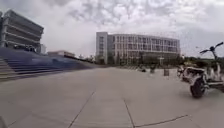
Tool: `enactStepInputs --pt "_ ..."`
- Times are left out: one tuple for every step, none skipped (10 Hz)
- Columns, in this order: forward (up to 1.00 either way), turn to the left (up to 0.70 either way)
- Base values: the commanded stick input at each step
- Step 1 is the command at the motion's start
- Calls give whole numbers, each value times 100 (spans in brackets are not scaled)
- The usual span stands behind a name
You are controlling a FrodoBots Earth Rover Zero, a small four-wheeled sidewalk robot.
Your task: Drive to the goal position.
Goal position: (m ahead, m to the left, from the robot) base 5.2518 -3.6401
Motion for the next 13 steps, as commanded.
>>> enactStepInputs --pt "70 -3" --pt "70 0" --pt "70 0" --pt "70 0" --pt "70 0" --pt "70 -6" --pt "70 -26" --pt "70 -34" --pt "70 0" --pt "70 0" --pt "70 0" --pt "70 0" --pt "70 0"
